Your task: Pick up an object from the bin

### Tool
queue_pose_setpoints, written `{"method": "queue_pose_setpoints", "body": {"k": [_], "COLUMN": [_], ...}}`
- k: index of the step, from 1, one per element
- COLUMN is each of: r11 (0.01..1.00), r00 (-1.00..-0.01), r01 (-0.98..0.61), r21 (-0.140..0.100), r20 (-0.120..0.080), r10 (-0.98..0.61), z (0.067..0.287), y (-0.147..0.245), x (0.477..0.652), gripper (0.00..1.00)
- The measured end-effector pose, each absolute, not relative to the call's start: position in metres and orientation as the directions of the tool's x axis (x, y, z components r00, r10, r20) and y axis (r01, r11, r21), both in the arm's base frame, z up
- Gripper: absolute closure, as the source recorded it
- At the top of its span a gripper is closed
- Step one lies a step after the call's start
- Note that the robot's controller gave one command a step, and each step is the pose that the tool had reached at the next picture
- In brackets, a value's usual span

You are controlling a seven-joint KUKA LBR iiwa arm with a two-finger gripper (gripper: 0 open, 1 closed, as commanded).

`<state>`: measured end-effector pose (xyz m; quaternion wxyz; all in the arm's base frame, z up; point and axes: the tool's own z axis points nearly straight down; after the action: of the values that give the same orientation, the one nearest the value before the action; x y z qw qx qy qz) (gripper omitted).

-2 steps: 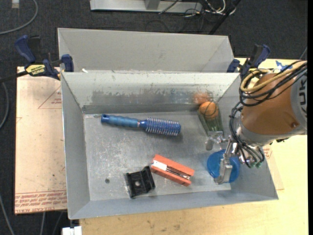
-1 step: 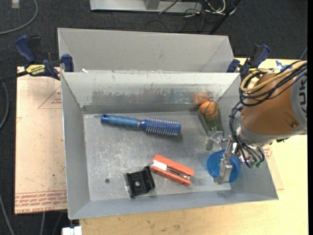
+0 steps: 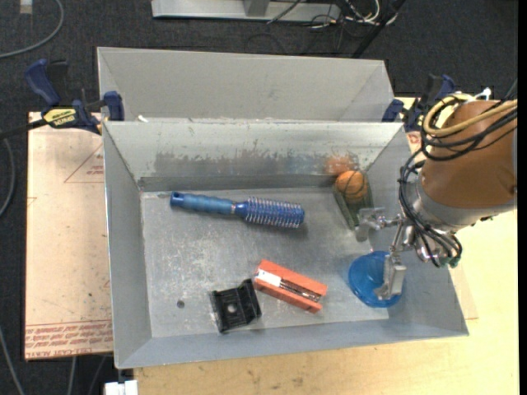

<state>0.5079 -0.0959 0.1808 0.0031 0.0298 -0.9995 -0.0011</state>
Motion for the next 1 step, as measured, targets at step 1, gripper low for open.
{"method": "queue_pose_setpoints", "body": {"k": [1], "r11": [0.978], "r00": [-0.978], "r01": [-0.208], "r21": [-0.008], "r20": [-0.02], "r10": [-0.208], "z": [0.1928], "y": [-0.0793], "x": [0.5211], "gripper": [0.0]}}
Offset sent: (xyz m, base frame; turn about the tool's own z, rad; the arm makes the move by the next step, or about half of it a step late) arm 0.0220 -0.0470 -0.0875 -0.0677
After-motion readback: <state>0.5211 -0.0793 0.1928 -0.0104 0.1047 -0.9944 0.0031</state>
